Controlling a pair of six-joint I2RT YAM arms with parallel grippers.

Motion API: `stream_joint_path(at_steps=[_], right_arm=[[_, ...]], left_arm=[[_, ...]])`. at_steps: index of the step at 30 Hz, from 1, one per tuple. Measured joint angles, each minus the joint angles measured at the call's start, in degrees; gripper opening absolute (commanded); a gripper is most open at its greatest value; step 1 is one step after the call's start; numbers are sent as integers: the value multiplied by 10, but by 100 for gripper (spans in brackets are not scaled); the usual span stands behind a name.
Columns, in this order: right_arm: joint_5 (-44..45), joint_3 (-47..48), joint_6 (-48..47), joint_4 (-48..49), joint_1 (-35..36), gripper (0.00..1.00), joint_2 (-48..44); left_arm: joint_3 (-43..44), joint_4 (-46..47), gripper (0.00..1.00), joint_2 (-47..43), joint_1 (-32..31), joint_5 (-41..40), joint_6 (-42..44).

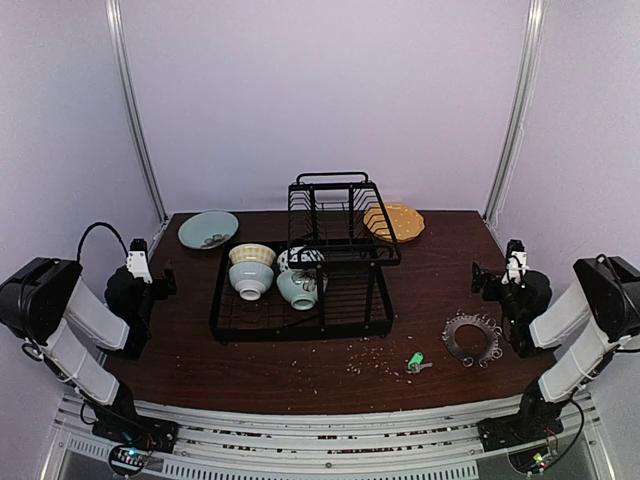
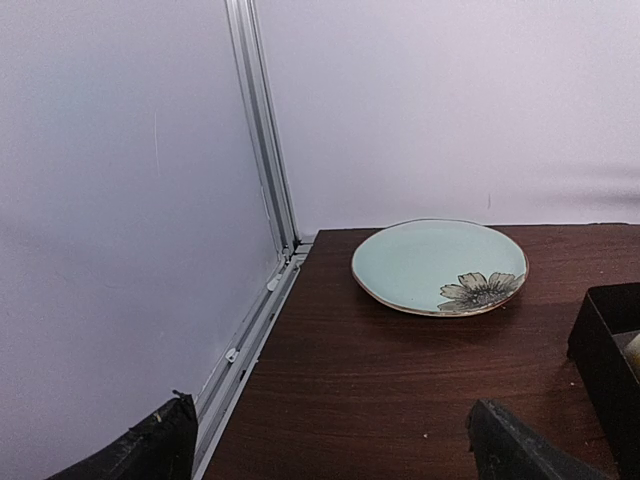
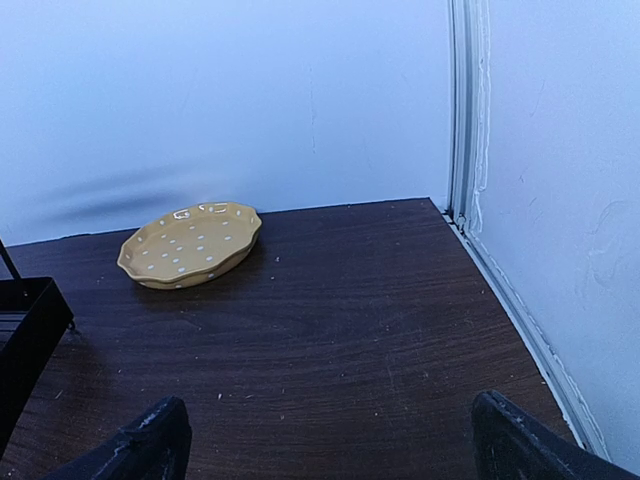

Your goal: Put the keys on the keyring

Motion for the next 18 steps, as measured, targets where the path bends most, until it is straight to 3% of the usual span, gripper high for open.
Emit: stream_joint_path(at_steps=[3, 10, 18], right_arm=[[18, 0, 5, -17, 0, 100, -21], [52, 18, 36, -128, -3, 100, -207], [9, 38, 94, -234, -3, 100, -311]], left_arm=[[0, 0, 98, 0, 0, 0, 0], [0, 1, 98, 0, 0, 0, 0], [7, -19, 98, -9, 0, 13, 7]])
